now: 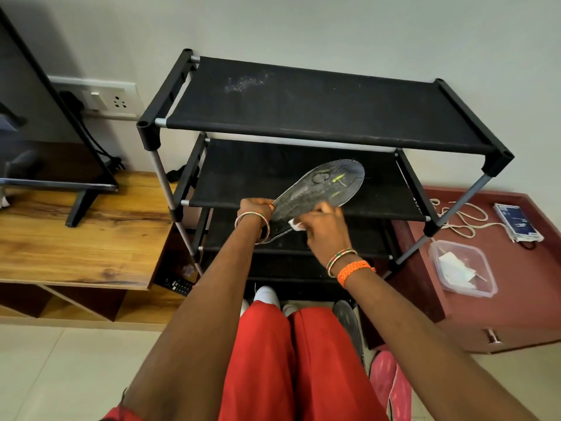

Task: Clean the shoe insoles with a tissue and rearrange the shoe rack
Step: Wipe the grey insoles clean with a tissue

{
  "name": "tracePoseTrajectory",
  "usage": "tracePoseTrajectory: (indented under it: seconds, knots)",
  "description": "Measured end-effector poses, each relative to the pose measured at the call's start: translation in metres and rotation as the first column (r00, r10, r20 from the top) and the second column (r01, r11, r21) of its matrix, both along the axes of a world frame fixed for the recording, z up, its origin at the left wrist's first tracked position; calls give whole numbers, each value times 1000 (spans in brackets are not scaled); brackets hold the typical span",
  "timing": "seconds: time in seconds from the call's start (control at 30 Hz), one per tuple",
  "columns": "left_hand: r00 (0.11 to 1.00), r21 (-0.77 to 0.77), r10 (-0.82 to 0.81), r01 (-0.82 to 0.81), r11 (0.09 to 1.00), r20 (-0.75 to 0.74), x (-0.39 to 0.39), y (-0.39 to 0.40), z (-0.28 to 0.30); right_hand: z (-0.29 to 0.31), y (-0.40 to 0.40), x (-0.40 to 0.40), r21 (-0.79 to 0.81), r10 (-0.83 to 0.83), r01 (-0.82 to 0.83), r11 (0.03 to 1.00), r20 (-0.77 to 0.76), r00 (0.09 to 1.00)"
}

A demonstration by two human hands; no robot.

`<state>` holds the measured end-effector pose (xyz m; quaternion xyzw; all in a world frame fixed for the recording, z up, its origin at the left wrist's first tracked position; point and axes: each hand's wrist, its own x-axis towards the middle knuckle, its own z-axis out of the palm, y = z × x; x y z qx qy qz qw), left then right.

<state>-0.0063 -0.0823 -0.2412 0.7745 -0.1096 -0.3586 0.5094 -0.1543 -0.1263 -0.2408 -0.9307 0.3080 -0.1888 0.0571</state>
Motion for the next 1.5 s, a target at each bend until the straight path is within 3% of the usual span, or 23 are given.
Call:
tracePoseTrajectory:
  seconds: [0.07,0.23,0.33,0.43,0.57,0.67,0.8,1.0,1.07,1.17,1.3,1.5]
  knots:
    - [1000,7,-4,4,1000,13,-1,0,-1,-2,0,-2,-57,60,-64,996,-70,996]
    - [999,8,6,-7,1000,54,-2,1,1,3,-24,-18,-249,-153,125,961,-95,984]
    - [998,14,2,-2,1000,59,-2,1,1,2,-12,-11,-161,-191,180,970,-56,980]
    - [998,24,-7,5,1000,57,-1,2,2,-7,7,4,-61,-93,93,994,4,996]
    - [999,25,-32,32,999,29,0,1,2,-7,2,4,-131,-35,46,990,82,996]
    - [999,25,-34,33,999,37,1,0,1,0,-19,-8,-192,-140,145,971,42,989]
    - [999,11,-38,38,999,18,1,-1,2,9,-30,-10,-28,-319,323,946,91,943]
    - [999,-28,-34,33,999,-18,1,-1,3,-2,1,8,250,-106,54,967,197,975]
    - [999,-44,-30,28,999,-38,0,-1,4,1,-9,1,221,-97,53,974,194,976]
    - [998,-43,-26,24,999,-57,3,-1,5,6,-30,-14,40,-153,149,988,107,982]
    - [996,-37,-25,22,999,-80,3,-1,4,12,-36,-14,69,-271,264,962,120,955]
    - [997,-2,-65,65,998,-34,4,-2,5,5,-10,5,263,-49,-6,965,200,979]
